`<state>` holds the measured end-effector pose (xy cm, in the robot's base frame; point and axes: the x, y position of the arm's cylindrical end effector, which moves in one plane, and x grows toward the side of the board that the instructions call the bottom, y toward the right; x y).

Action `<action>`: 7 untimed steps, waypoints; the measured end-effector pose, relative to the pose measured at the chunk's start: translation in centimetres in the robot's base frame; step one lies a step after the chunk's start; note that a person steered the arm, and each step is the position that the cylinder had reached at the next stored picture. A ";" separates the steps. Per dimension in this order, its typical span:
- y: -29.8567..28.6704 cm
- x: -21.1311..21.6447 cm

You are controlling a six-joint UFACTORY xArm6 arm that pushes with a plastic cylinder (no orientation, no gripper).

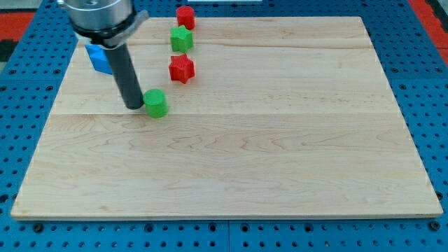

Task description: Move your arm towards the top left

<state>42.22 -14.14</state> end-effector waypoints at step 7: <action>-1.2 -17.3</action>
<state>24.93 -15.37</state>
